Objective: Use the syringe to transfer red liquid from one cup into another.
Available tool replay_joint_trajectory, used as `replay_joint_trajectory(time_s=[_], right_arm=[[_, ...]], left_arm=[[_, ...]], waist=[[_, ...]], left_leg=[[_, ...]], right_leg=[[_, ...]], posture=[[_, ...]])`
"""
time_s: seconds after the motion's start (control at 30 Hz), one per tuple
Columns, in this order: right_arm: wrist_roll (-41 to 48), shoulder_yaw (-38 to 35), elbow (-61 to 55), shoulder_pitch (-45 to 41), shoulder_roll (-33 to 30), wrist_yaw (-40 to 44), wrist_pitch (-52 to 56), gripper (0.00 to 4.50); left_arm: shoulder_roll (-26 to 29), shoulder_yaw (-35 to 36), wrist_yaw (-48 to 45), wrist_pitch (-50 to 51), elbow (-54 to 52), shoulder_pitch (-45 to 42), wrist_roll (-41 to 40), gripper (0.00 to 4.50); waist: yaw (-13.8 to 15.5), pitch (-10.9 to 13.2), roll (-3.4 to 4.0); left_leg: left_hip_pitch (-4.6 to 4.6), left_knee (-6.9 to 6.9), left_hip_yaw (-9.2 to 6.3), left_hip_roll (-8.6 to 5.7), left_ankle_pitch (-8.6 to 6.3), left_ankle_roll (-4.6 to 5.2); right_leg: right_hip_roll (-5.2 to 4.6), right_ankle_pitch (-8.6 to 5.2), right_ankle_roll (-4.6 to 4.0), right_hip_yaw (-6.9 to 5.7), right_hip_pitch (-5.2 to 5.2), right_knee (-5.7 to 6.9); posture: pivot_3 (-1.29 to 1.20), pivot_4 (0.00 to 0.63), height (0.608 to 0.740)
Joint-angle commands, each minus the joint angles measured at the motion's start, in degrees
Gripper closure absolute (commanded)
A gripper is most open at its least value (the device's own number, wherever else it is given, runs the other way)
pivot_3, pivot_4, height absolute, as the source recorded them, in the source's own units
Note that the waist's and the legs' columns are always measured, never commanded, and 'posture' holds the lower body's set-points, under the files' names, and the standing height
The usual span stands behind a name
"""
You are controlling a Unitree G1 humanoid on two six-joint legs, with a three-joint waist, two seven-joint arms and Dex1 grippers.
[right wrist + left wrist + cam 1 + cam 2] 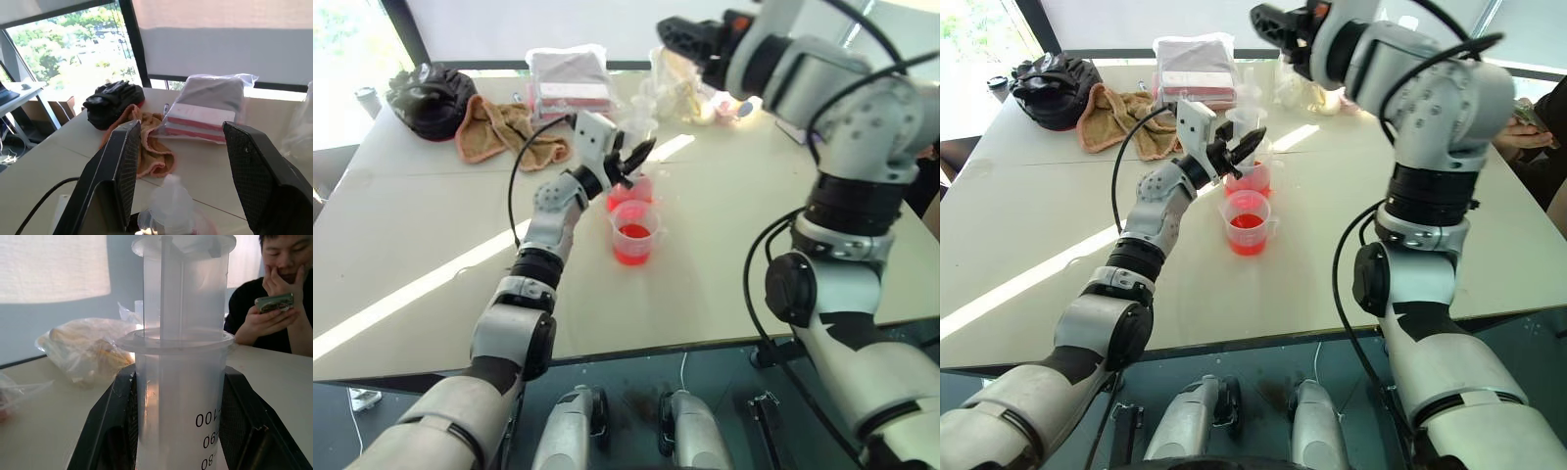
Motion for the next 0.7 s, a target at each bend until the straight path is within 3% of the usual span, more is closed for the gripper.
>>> replay_joint_trajectory(time_s=[0.03,0.53,0.7], right_arm=[[2.5,-2.1,-4.8,1.1,-1.5,0.2,0.9,1.79],[6.2,-5.6,-12.1,8.8,-4.3,-2.3,5.8,1.79],[8.1,-7.3,-14.6,10.0,-5.9,-2.2,8.4,1.79]], left_arm=[[-0.1,1.8,-0.1,2.8,-6.4,-3.0,-3.4,2.97],[3.9,6.2,3.9,37.1,-37.6,-0.3,-22.0,2.97],[5.0,1.9,1.9,41.3,-47.1,5.3,-23.0,2.97]], waist=[[-0.1,0.0,0.00],[0.0,0.0,0.01],[-0.1,0.0,0.01]], left_leg=[[0.00,0.00,-0.01,0.00,0.00,0.00],[0.02,-0.01,-0.01,0.00,0.10,0.17],[0.06,-0.01,-0.01,0.00,0.10,0.16]], right_leg=[[0.01,0.00,0.00,0.00,0.00,0.00],[0.07,0.00,0.02,-0.01,0.12,0.06],[0.08,-0.01,0.03,0.00,0.12,0.07]], posture=[[0.00,0.150,0.740],[0.00,0.150,0.740],[0.00,0.150,0.740]])
